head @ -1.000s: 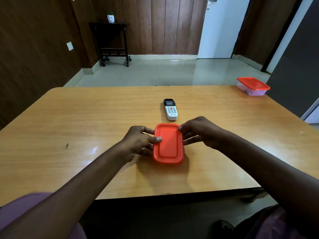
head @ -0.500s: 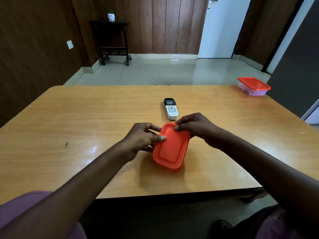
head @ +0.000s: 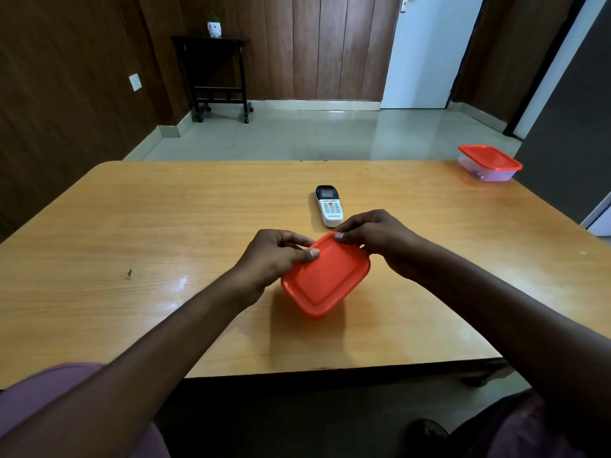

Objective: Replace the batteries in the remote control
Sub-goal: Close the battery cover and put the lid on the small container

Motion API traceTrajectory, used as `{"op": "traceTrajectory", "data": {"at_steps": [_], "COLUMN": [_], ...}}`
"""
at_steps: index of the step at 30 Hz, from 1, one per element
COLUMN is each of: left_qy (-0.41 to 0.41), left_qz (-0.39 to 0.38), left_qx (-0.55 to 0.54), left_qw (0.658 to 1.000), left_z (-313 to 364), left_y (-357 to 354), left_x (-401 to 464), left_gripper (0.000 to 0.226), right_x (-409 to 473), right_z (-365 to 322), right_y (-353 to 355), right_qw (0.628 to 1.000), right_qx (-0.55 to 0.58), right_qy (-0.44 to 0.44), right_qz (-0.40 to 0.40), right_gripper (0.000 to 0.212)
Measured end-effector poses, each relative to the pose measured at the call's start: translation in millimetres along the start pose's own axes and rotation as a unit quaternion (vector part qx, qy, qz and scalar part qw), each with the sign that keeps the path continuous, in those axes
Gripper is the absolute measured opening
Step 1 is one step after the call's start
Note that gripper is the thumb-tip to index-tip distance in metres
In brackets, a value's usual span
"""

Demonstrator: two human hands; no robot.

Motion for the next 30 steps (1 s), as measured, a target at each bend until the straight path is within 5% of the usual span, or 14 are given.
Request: {"op": "traceTrajectory", "data": {"at_steps": [7, 20, 30], "left_qy": [0.028, -0.063, -0.012], "left_qz": [0.083, 0.102, 0.13], "left_qx": [-0.013, 0.054, -0.008], "left_qw": [0.996, 0.991, 0.991], "left_z": [-10, -11, -16], "left_y": [13, 6, 9], "left_x": [10, 6, 12], "left_gripper": [0.014, 0.021, 0.022], "right_x": [1, -9, -6], "right_z": [4, -6, -1], "right_y": [8, 6, 4], "right_qw": [0.998, 0.958, 0.989], "right_qx": [-0.025, -0.272, -0.145], "right_qy": [-0.051, 0.089, 0.014], "right_qz": [0.004, -0.024, -0.006], "right_gripper": [0.01, 0.016, 0.017]}}
Point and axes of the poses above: each hand's wrist, its own x-axis towards the middle knuckle, its own y-axis out of the back of the hand, z = x × y, the point moved 1 cm from there along x, towards the middle knuckle, and after that the axes turned 2 degrees about z, right-handed, at the moved point
